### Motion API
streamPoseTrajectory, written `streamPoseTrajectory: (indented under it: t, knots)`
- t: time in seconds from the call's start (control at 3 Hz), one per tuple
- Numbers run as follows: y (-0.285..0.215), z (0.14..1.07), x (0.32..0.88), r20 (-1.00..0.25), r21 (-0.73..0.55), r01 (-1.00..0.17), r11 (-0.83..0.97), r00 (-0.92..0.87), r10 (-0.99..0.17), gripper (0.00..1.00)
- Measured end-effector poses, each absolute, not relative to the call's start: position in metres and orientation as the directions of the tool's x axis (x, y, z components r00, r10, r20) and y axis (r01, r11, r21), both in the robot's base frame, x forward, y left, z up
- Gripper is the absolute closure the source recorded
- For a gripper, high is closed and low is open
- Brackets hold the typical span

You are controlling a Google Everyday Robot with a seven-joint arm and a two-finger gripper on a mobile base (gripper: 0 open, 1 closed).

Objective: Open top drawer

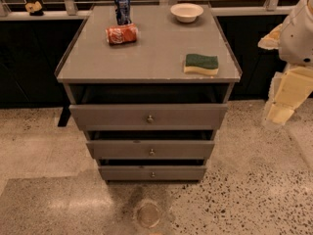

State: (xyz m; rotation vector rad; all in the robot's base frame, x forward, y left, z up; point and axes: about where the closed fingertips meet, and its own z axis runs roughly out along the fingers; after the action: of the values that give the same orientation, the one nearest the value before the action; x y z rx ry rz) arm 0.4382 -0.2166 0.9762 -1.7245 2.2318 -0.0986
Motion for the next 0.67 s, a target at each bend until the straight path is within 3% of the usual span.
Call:
streamPoseTrajectory:
  t: [0.67]
  knots:
    - [-0.226,0.972,0.419,-0.244,-0.257,-0.928,0.271,-0.209,-0.947,0.0]
